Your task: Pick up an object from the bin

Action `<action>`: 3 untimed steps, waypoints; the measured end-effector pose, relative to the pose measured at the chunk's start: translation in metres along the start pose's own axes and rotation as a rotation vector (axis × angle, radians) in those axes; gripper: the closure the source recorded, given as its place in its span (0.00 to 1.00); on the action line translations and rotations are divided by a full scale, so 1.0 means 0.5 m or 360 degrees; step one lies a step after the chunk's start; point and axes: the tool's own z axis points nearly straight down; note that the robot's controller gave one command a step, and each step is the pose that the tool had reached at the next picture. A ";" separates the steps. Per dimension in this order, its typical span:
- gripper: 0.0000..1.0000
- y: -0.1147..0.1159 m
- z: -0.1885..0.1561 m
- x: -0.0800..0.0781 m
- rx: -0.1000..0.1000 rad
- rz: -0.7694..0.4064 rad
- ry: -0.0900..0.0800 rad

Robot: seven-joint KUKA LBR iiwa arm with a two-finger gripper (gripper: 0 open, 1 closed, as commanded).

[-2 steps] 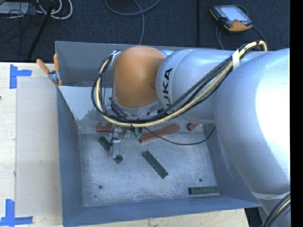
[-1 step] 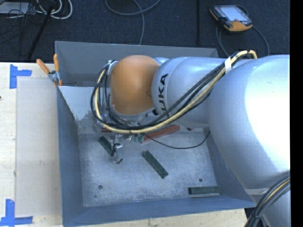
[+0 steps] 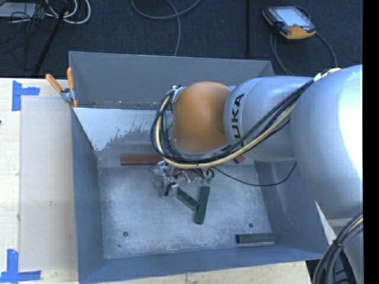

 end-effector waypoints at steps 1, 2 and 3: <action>0.00 0.000 0.000 0.000 0.0000 0.0003 0.0000; 0.00 0.000 0.000 0.000 0.0000 0.0004 0.0000; 0.00 -0.067 -0.052 0.009 -0.0001 -0.0135 -0.0002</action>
Offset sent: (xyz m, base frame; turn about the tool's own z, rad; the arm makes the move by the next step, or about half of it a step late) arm 0.0000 0.0000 0.0000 0.0000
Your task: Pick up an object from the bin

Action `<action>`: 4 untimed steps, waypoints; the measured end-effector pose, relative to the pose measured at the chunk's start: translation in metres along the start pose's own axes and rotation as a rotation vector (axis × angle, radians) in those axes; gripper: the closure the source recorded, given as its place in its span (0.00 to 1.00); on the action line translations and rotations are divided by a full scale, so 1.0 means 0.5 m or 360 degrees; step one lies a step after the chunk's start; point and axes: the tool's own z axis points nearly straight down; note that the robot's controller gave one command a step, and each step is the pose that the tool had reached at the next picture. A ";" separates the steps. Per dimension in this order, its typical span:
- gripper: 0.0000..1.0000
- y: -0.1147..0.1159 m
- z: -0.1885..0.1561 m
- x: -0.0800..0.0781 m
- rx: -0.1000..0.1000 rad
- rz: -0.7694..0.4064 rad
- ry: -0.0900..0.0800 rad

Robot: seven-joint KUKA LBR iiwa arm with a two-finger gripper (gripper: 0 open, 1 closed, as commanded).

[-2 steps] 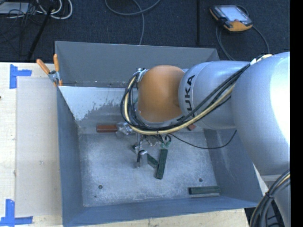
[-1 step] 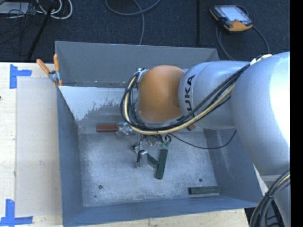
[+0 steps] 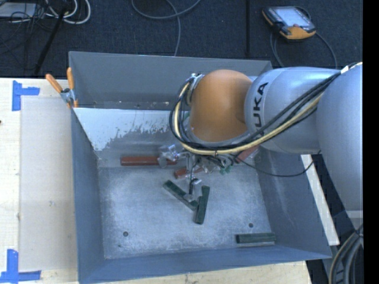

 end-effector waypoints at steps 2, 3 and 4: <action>0.00 -0.036 0.019 0.045 0.0001 -0.0335 0.0000; 0.00 -0.033 0.032 0.074 0.0001 -0.0224 0.0002; 0.00 0.018 0.052 0.113 0.0003 -0.0022 -0.0002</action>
Offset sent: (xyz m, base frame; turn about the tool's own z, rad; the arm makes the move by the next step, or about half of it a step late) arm -0.0161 -0.0400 -0.0181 -0.2448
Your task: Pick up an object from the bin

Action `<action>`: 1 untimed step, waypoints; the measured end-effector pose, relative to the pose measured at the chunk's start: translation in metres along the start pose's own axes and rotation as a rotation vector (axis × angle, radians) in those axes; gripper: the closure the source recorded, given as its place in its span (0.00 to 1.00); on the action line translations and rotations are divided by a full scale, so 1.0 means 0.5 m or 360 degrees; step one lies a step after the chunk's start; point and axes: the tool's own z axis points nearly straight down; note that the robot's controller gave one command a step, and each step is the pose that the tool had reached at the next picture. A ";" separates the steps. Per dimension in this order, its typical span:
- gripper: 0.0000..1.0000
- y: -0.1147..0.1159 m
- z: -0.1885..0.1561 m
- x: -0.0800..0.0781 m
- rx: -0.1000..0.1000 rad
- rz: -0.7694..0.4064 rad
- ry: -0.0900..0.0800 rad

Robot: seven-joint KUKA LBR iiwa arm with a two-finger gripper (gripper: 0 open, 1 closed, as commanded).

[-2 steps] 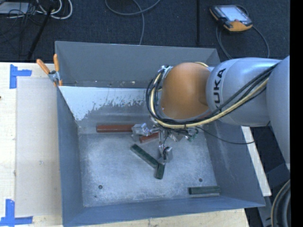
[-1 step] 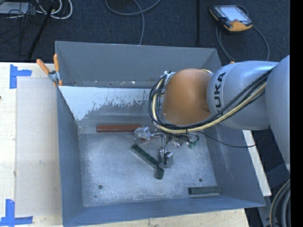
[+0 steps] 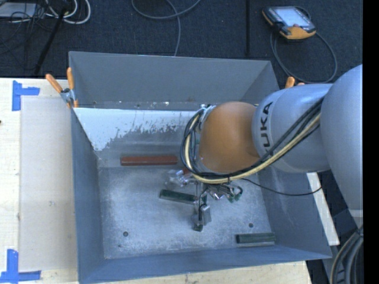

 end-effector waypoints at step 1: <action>1.00 0.025 0.002 -0.052 -0.0001 0.0127 0.0002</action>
Offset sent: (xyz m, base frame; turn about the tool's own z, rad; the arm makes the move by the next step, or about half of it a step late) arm 0.0000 0.0000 0.0000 0.0000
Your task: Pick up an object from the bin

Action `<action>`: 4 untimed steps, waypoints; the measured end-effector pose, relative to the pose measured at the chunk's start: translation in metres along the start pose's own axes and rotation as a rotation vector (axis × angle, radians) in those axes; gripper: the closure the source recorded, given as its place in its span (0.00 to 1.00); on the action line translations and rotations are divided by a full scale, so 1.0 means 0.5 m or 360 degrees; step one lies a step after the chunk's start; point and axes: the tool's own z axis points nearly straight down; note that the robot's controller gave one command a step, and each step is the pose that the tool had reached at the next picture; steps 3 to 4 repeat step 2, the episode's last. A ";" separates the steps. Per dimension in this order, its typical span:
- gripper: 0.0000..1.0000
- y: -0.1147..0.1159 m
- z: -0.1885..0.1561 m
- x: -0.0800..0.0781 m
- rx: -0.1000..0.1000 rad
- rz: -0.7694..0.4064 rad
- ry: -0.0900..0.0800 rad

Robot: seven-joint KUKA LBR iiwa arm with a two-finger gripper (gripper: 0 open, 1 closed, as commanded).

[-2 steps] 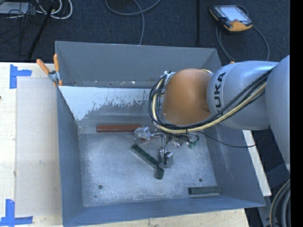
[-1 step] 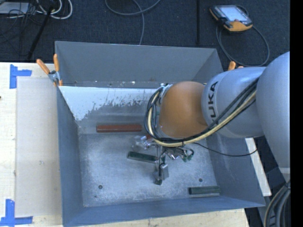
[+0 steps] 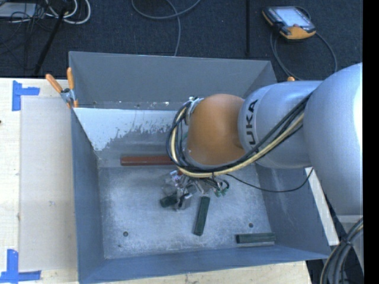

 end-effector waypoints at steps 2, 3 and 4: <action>1.00 -0.005 -0.390 -0.040 0.0005 -0.0119 -0.0012; 1.00 -0.005 -0.390 -0.040 0.0005 -0.0119 -0.0012; 1.00 -0.005 -0.390 -0.040 0.0005 -0.0119 -0.0012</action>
Offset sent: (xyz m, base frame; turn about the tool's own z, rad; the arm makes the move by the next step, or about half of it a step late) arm 0.0176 0.0049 0.1910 -0.0751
